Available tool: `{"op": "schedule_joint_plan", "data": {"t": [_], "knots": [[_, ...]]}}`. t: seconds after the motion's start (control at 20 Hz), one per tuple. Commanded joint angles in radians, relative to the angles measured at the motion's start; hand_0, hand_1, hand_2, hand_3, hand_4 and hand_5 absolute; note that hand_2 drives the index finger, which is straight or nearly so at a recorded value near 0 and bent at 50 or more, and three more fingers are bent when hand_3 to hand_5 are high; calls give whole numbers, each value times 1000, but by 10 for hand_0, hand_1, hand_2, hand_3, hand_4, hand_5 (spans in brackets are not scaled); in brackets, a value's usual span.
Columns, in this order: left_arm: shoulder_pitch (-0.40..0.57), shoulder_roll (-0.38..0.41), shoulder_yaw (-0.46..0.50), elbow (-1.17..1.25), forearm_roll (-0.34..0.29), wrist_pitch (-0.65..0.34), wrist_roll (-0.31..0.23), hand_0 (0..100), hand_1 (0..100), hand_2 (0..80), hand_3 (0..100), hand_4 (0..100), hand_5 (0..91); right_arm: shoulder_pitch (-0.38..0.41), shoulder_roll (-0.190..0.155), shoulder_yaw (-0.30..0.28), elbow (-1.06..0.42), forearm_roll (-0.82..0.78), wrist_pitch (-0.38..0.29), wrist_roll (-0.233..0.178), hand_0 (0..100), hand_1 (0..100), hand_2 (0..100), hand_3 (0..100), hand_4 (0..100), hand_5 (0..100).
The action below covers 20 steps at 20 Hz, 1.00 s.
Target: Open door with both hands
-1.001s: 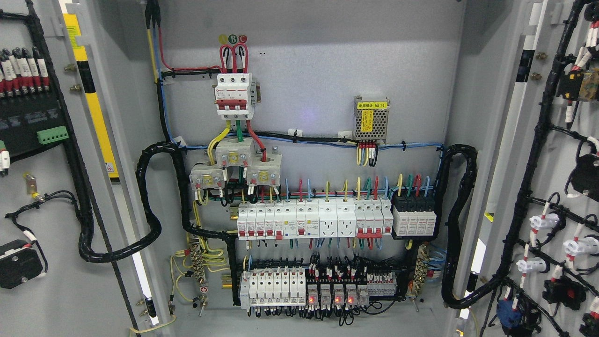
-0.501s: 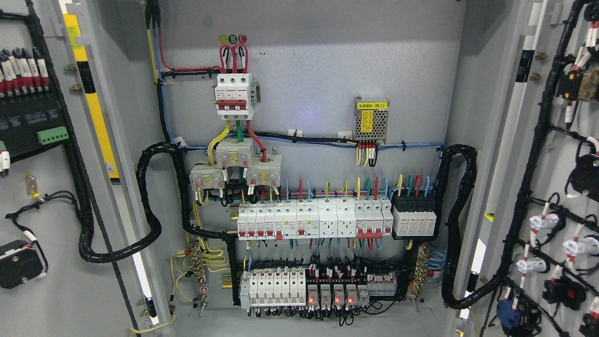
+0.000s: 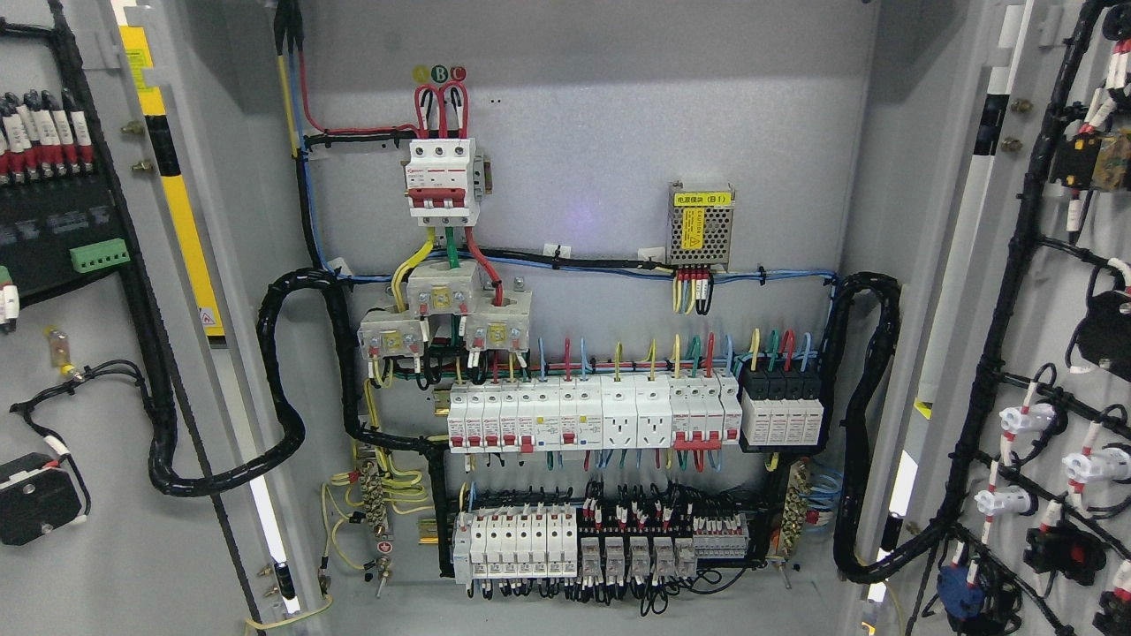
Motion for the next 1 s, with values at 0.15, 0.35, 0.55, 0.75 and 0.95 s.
{"op": "schedule_joint_plan", "data": {"t": [0.15, 0.35, 0.55, 0.75, 0.95], "knots": [[-197, 23, -42, 877, -117, 3, 193, 137, 125, 0, 128, 0, 0, -208, 164, 64, 886, 43, 11, -16, 215, 67, 0, 0, 0, 0], [-244, 46, -134, 1067, -172, 18, 230, 189, 167, 0, 35, 0, 0, -281, 186, 62, 1073, 50, 14, -24, 215, 67, 0, 0, 0, 0], [-244, 30, -364, 1085, -190, 113, 372, 230, 159, 0, 0, 0, 0, -282, 184, 64, 1082, 73, 83, -154, 215, 65, 0, 0, 0, 0], [-252, -6, -467, 1084, -192, 124, 481, 254, 148, 0, 0, 0, 0, -289, 178, 65, 1082, 144, 224, -259, 215, 65, 0, 0, 0, 0], [-264, -6, -555, 1085, -209, 159, 528, 269, 142, 0, 0, 0, 0, -304, 177, 67, 1083, 219, 342, -294, 215, 65, 0, 0, 0, 0]]}}
